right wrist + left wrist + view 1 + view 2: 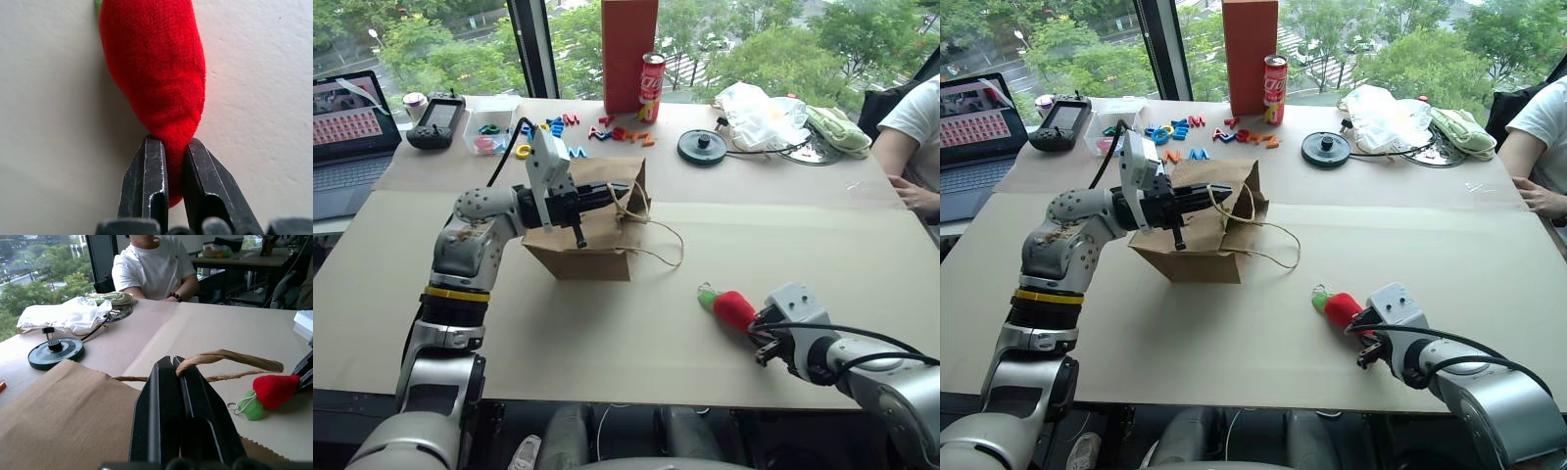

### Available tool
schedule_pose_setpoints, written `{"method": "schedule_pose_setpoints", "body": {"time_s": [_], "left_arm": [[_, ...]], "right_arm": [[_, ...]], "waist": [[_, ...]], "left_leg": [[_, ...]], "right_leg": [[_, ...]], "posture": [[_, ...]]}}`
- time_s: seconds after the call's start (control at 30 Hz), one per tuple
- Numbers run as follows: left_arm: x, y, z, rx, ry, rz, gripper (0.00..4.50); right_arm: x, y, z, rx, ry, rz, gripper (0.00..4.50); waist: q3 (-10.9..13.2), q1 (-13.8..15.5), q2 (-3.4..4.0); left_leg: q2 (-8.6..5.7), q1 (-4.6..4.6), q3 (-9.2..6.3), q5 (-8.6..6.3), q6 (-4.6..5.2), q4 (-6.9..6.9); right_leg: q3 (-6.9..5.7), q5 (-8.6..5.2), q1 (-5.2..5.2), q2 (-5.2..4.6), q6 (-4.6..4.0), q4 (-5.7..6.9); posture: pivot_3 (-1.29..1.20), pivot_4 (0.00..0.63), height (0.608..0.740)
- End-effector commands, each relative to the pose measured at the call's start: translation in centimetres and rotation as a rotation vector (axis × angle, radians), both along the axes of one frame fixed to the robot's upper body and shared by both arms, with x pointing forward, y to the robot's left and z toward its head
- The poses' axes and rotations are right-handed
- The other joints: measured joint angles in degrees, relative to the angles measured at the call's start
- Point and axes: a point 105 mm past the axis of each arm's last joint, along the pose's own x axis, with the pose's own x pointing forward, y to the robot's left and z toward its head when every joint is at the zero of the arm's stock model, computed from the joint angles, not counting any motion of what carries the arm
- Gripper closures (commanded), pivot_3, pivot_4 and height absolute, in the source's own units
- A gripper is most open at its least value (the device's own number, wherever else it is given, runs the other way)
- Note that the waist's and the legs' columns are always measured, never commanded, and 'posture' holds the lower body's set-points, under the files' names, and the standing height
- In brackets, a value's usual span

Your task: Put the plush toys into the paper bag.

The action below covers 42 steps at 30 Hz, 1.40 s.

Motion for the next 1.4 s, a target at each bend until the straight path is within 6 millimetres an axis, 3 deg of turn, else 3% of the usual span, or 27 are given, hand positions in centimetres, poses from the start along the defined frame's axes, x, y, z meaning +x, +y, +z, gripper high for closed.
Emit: {"method": "schedule_pose_setpoints", "body": {"time_s": [0.03, 0.1, 0.2, 0.3, 0.5, 0.67, 0.73, 0.93, 1.13, 1.4], "left_arm": [[-0.1, 0.0, 1.4, -0.003, -0.066, -0.004, 4.43], [-0.1, 0.0, 1.4, -0.003, -0.066, -0.003, 4.43], [-0.1, -0.1, 1.4, -0.003, -0.065, -0.006, 4.43], [-0.1, -0.2, 1.4, -0.003, -0.066, -0.008, 4.43], [-0.1, -0.4, 1.5, -0.007, -0.069, -0.009, 4.43], [-0.1, -0.6, 1.6, -0.008, -0.07, -0.015, 4.43], [-0.1, -0.7, 1.5, -0.008, -0.067, -0.019, 4.43], [-0.2, -0.9, 1.4, -0.009, -0.066, -0.024, 4.43], [-0.2, -0.9, 1.4, -0.008, -0.065, -0.024, 4.43], [-0.2, -0.8, 1.3, -0.005, -0.064, -0.022, 4.43]], "right_arm": [[1.7, 1.3, 4.8, 0.05, -0.21, 0.084, 3.93], [2.4, 2.0, 6.1, 0.05, -0.249, 0.122, 3.93], [4.0, 4.6, 7.3, 0.054, -0.289, 0.207, 3.93], [5.0, 7.0, 7.2, 0.03, -0.288, 0.276, 3.93], [6.9, 9.8, 6.5, -0.022, -0.28, 0.339, 3.93], [8.6, 12.1, 7.1, -0.045, -0.32, 0.387, 3.93], [9.3, 13.9, 7.8, -0.076, -0.366, 0.445, 3.93], [9.6, 18.6, 9.2, -0.121, -0.467, 0.611, 3.93], [10.0, 20.5, 9.3, -0.092, -0.511, 0.653, 3.93], [9.9, 21.3, 9.7, 0.003, -0.508, 0.651, 1.44]], "waist": [[0.0, -0.19, 0.0], [0.0, -0.1, 0.0], [0.0, -0.02, 0.0], [0.0, -0.07, 0.01], [0.0, 0.19, 0.01], [0.0, 0.1, 0.01], [0.0, 0.02, 0.01], [0.0, -0.18, 0.03], [0.0, 0.12, 0.03], [0.0, -0.06, 0.03]], "left_leg": [[0.01, 0.01, 0.0, 0.0, 0.0, 0.0], [0.02, 0.02, 0.0, 0.0, 0.0, 0.0], [0.03, 0.0, -0.02, 0.0, 0.0, -0.01], [0.05, -0.02, 0.0, 0.0, 0.0, -0.02], [-0.02, -0.21, 0.06, 0.0, 0.01, 0.02], [-0.03, -0.22, 0.04, 0.0, 0.02, 0.03], [-0.03, -0.21, 0.05, 0.0, 0.02, 0.03], [0.01, -0.21, 0.06, 0.01, 0.02, 0.02], [-0.02, -0.3, 0.14, 0.01, 0.02, 0.06], [0.02, -0.3, 0.14, 0.01, 0.02, 0.06]], "right_leg": [[0.0, 0.0, 0.0, 0.01, 0.0, 0.01], [0.01, 0.0, -0.01, 0.02, -0.01, 0.04], [0.0, 0.0, -0.02, 0.05, -0.01, 0.02], [0.01, 0.01, -0.06, 0.06, -0.02, 0.02], [0.0, 0.0, -0.14, -0.03, -0.01, -0.02], [-0.02, -0.01, -0.15, -0.03, 0.01, 0.02], [-0.03, -0.01, -0.16, -0.02, 0.01, 0.04], [-0.03, -0.01, -0.22, 0.01, 0.0, 0.15], [-0.08, -0.01, -0.21, -0.05, 0.0, 0.19], [-0.12, -0.01, -0.22, -0.02, 0.0, 0.27]], "posture": [[0.0, 0.15, 0.74], [0.0, 0.15, 0.74], [0.0, 0.15, 0.74], [0.0, 0.15, 0.74], [0.0, 0.15, 0.74], [0.0, 0.15, 0.74], [0.0, 0.15, 0.74], [0.0, 0.15, 0.74], [0.0, 0.15, 0.74], [0.0, 0.15, 0.74]]}}
